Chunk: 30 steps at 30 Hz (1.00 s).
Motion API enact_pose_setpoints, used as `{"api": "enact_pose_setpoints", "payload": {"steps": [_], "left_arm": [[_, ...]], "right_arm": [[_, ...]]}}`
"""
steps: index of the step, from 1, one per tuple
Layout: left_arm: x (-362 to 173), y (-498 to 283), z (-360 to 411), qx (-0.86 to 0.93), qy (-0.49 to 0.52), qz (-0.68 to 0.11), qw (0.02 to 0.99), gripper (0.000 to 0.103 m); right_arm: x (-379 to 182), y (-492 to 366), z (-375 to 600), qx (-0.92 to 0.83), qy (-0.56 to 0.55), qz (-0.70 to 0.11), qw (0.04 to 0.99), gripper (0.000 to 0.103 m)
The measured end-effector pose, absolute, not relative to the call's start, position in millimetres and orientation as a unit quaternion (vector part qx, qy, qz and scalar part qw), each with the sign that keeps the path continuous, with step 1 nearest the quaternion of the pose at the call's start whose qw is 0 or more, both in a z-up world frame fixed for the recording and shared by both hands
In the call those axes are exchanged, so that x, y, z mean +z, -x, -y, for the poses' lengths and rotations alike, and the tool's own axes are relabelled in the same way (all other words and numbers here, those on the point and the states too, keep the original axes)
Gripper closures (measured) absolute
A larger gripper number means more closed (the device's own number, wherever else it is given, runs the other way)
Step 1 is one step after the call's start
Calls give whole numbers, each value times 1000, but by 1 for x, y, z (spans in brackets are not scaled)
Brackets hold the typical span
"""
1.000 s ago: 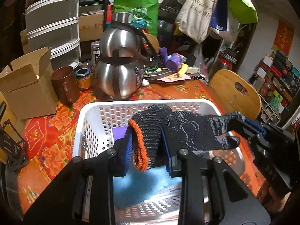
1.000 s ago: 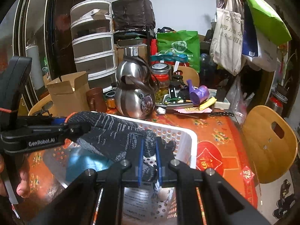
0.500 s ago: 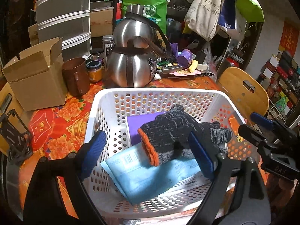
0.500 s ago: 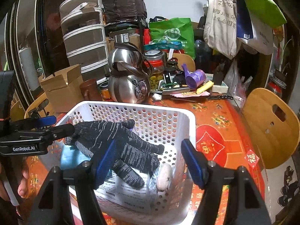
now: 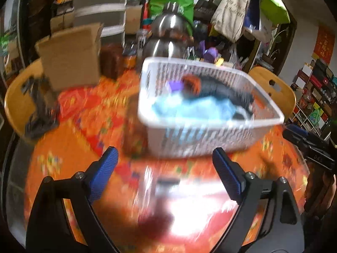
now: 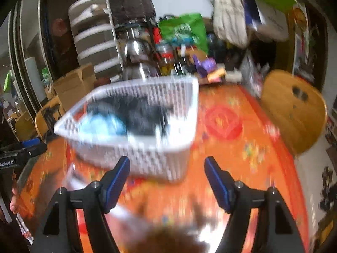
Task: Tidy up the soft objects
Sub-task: 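Move both tools back to the clear plastic bag on the table, then grasp the clear plastic bag with the left tool while the right tool grips its end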
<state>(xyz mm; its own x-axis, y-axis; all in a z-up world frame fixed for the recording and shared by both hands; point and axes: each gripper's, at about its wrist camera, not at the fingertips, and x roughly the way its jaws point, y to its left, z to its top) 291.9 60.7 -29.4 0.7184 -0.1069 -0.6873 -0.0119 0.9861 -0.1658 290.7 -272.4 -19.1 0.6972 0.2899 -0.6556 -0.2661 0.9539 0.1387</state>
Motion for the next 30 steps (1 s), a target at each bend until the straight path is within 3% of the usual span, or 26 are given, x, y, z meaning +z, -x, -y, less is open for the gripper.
{"api": "enact_pose_setpoints", "payload": {"steps": [10,13,15,25,30], "left_arm": [[-117,-277,-67,-32,93,-439,893,13],[-124,-277,-62,-44,88,-445,890,13],[-127,-280,-59,-44,80,-448,889,13],[-137,-292,-52,-44,48,-447,892,13],[-138,-290,-45,-39,32,-442,896,17]], "right_arm": [[-91,-245,246,193,14,-420,886,30],[-97,-240,235,199,32,-426,882,39],[-102,-238,230,207,37,-434,876,52],[-108,-244,213,194,83,-436,875,54],[-108,-250,211,187,89,-435,876,62]]}}
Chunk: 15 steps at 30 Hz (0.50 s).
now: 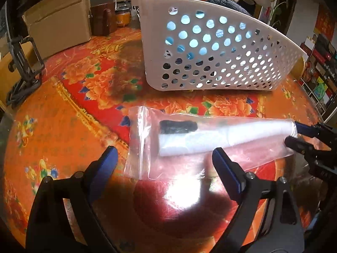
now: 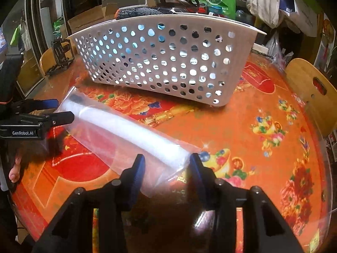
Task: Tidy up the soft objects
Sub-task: 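Grasp the clear plastic bag with the left tool while the right tool grips its end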
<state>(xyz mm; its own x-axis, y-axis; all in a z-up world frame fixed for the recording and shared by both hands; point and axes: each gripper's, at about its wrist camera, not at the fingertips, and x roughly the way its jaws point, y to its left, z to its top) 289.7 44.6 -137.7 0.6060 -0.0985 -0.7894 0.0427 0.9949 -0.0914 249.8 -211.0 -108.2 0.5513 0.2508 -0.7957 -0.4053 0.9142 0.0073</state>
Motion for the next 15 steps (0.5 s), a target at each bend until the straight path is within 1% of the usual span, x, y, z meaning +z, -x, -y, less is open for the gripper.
{"api": "enact_pose_setpoints", "payload": {"steps": [1,3,4,6,7,9,12,15], "left_arm": [[-137,-289,-44,-43,32,-440,896,19],[-136,-286,-42,-40,26,-437,898,32],[-135,-285,-41,-43,24,-435,899,34],[-134,-283,-38,-45,21,-433,900,48],[-133,-281,-37,-48,19,-431,901,52],[-132,-278,-34,-55,18,-429,902,67],[-130,-274,-36,-69,32,-426,902,78],[-129,-271,-40,-85,48,-424,900,85]], "right_arm": [[-108,-251,211,188,88,-435,876,63],[-108,-251,213,188,85,-435,876,67],[-107,-251,215,188,83,-435,877,69],[-107,-251,216,189,80,-435,877,73],[-107,-252,216,190,79,-435,876,75],[-106,-252,217,190,78,-435,877,80],[-106,-251,216,191,80,-434,877,84],[-105,-251,217,192,76,-433,878,87]]}}
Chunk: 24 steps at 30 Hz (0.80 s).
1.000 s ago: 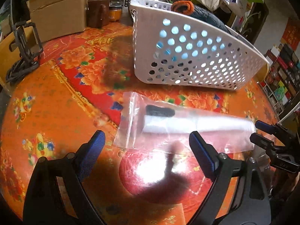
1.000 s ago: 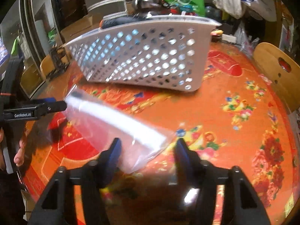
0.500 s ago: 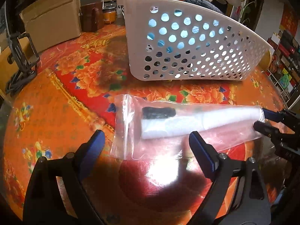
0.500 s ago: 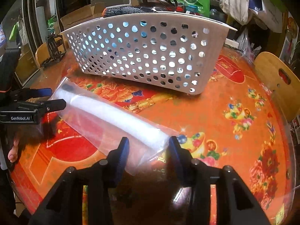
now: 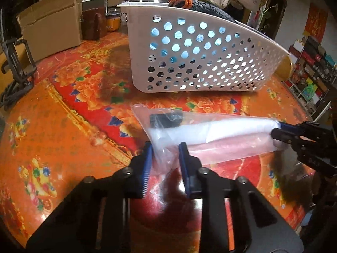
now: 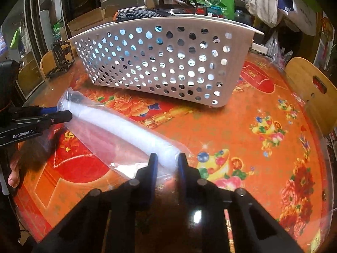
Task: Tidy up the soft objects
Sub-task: 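Grasp the clear plastic bag with the left tool while the right tool grips its end, then lift the plastic bag into the white basket and open both tools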
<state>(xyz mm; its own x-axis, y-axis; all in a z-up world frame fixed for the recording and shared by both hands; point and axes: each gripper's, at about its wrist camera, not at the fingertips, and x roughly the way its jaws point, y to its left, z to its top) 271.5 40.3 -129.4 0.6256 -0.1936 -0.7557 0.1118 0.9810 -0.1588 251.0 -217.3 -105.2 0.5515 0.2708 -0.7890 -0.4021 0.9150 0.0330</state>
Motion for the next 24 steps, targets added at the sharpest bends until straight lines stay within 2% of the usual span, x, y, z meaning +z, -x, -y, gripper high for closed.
{"api": "enact_pose_setpoints", "payload": {"steps": [6,16,24], "left_arm": [[-126,-270,-47,-98,64,-415,902,87],[-112,-259,-58,-128,100,-381,910,88],[-99,-248,-62,-134,107,-349,921,94]], "right_arm": [[-100,-250,228,196,51,-422,884,99],[-88,-242,230,199,42,-389,899,100],[-77,-229,228,199,39,-362,910,101]]}}
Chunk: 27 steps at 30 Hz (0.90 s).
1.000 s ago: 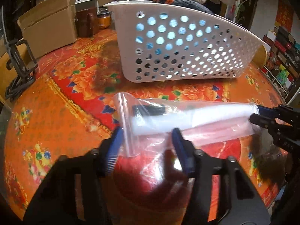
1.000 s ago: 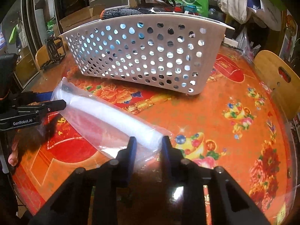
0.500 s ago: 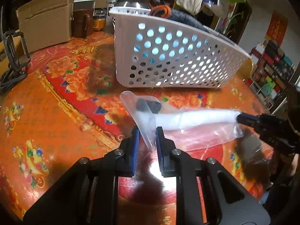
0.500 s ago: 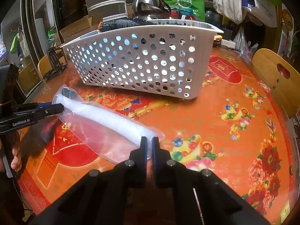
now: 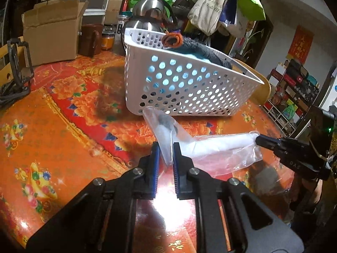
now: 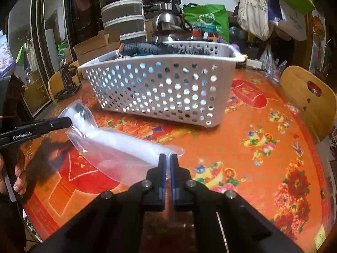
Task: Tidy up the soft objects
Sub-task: 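Lift the plastic bag into the white basket and open both tools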
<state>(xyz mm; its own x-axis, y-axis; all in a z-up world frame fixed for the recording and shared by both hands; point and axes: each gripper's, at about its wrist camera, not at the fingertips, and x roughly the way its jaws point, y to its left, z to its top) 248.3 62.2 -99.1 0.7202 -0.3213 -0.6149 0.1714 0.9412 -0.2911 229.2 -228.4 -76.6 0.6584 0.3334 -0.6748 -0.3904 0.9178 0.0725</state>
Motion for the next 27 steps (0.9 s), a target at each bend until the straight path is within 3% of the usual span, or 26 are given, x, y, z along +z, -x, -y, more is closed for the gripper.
{"api": "enact_pose_setpoints", "payload": {"steps": [14,27], "left_arm": [[-45,-217,-47,-128,91,-313,937,94],[68,-269,-54,-119,110,-276,948,94]], "right_arm": [[-19,-209,240,204,42,-311,927,101],[80,-266,237,200,56,-257,944,101]]}}
